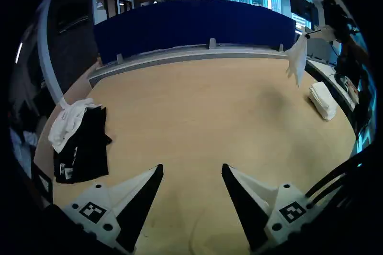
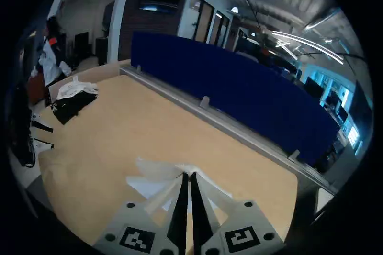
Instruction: Fold towel
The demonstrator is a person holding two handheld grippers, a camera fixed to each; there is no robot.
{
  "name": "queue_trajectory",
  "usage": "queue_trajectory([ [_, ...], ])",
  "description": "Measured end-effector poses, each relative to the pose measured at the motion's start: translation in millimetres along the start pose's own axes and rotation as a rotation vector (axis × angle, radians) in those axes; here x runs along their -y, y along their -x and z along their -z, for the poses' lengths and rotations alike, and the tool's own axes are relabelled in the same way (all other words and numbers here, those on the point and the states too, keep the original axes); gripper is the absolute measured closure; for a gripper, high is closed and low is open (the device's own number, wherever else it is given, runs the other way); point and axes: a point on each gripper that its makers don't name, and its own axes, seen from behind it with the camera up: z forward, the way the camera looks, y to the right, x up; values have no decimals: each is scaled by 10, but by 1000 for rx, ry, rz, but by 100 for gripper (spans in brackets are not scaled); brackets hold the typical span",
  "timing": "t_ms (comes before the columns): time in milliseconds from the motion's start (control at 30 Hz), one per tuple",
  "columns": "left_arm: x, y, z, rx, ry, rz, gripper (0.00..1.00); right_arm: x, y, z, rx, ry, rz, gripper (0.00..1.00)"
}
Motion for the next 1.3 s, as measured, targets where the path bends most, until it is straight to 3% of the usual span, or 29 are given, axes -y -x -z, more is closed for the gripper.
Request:
queue_trajectory([
  [433, 29, -48, -45, 11, -7, -12, 10, -782, 366, 286, 44, 90, -38, 96],
  [700, 22, -67, -56, 15, -10, -18, 10, -1122, 608, 368, 77, 125, -61, 96],
  [1100, -87, -110, -73, 18, -2, -36, 10, -1272, 901, 409, 110, 141, -103, 96],
  [1300, -93, -133, -69, 18, -1, -43, 10, -1309, 1046, 534, 124, 156, -110, 96],
])
